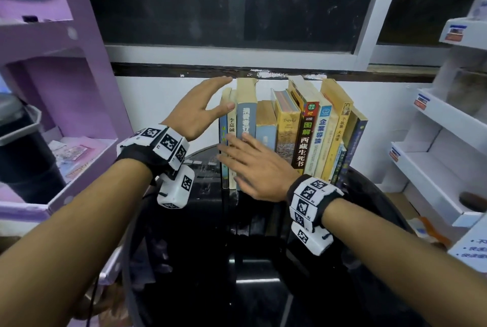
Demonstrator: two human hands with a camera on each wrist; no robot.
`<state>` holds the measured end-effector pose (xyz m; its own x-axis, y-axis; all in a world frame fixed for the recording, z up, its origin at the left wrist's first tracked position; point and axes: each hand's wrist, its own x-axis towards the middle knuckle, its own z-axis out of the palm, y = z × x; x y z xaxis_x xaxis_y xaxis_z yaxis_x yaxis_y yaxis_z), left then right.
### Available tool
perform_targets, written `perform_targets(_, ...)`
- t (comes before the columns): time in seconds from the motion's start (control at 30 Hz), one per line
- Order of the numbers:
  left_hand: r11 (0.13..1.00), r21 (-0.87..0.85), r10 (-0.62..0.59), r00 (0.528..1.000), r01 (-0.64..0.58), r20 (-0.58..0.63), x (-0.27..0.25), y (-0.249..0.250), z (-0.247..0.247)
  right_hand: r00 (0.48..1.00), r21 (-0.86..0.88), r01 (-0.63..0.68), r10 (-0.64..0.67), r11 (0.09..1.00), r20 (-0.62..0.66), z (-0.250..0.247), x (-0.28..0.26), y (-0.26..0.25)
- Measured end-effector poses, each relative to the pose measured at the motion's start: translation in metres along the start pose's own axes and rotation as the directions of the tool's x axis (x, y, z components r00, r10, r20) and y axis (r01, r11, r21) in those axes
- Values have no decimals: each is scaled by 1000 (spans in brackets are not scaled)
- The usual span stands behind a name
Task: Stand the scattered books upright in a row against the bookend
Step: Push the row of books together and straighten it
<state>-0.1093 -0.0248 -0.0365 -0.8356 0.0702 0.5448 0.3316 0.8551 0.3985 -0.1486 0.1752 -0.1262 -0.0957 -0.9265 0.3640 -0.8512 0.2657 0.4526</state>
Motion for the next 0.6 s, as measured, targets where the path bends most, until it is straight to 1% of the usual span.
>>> perform_targets(0.07, 1000, -20, 11, 1000, -10, 24, 4, -3, 3, 994, -68, 91, -86, 994, 69, 8, 2, 4)
perform_targets(0.2, 997, -41, 64, 996, -61, 60, 11, -10, 11, 974, -104, 216, -206, 971, 98, 19, 8, 15)
perform_targets(0.4, 993, -79, 88, 995, -85, 48, 18, -21, 26, 967, -182, 245, -225, 952, 122, 29, 16, 31)
perform_targets(0.53, 991, -103, 88, 994, -81, 66, 18, -27, 36, 965, -244, 258, -238, 935, 108, 37, 15, 36)
perform_targets(0.6, 987, -124, 105, 993, -98, 48, 17, -28, 39, 964, -273, 264, -247, 925, 95, 40, 15, 38)
